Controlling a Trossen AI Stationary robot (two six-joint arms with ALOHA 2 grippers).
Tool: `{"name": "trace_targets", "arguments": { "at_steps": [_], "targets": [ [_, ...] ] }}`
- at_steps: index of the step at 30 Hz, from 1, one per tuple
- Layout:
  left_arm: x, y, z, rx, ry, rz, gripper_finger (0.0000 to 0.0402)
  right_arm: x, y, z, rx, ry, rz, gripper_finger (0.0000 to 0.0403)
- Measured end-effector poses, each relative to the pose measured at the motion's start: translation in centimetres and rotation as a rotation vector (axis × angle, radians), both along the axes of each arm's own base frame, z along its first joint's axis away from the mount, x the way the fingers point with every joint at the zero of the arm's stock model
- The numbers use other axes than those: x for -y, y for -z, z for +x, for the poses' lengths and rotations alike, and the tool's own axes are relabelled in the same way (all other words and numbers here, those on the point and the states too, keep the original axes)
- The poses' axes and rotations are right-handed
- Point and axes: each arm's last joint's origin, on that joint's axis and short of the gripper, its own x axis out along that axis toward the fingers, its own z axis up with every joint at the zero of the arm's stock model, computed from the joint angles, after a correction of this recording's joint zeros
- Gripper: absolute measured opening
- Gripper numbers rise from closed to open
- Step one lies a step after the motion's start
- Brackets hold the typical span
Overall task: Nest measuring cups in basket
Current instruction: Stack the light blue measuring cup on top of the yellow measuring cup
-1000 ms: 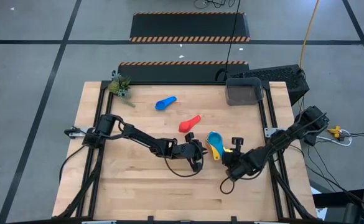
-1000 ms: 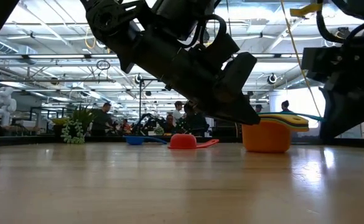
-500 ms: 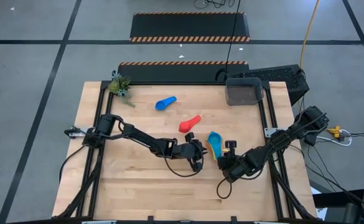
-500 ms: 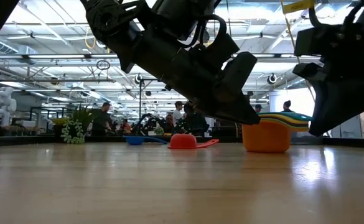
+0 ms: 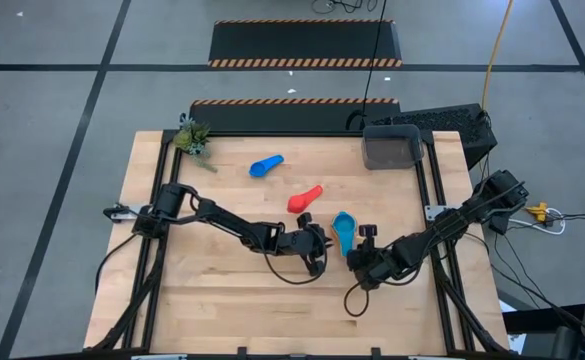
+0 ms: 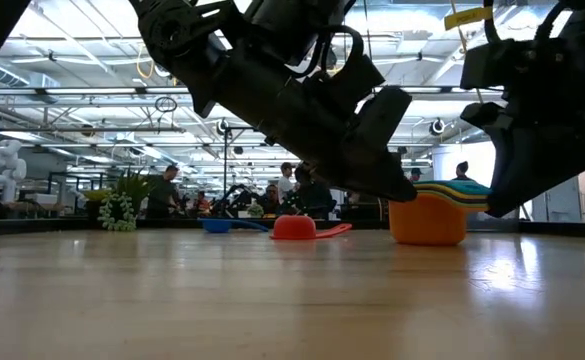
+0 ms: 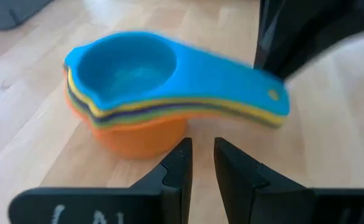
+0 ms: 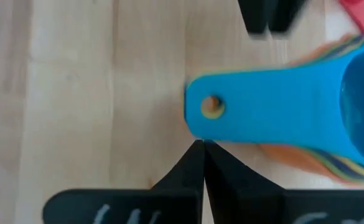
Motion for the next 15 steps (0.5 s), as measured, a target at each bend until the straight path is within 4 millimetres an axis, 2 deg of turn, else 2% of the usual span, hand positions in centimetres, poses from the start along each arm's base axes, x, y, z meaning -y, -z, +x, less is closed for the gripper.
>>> {"name": "trace_targets", "arguments": {
  "at_steps": [3, 7, 15],
  "targets": [
    [-0.4, -0.6, -0.8, -0.085, -0.043, -0.016, 0.0069, 0.3, 0.2, -0.6, -0.062, 0.034, -0.002, 0.0],
    [-1.0, -4.0, -1.9, -0.091, -0.122, -0.002, 0.0069, 0.9, 0.4, -1.6, -0.146, 0.102, -0.04, 0.0],
    [0.1, -7.0, -4.4, -0.142, -0.244, 0.11, 0.0069, 2.4, 0.9, -2.5, -0.226, 0.189, -0.106, 0.0]
  ]
}}
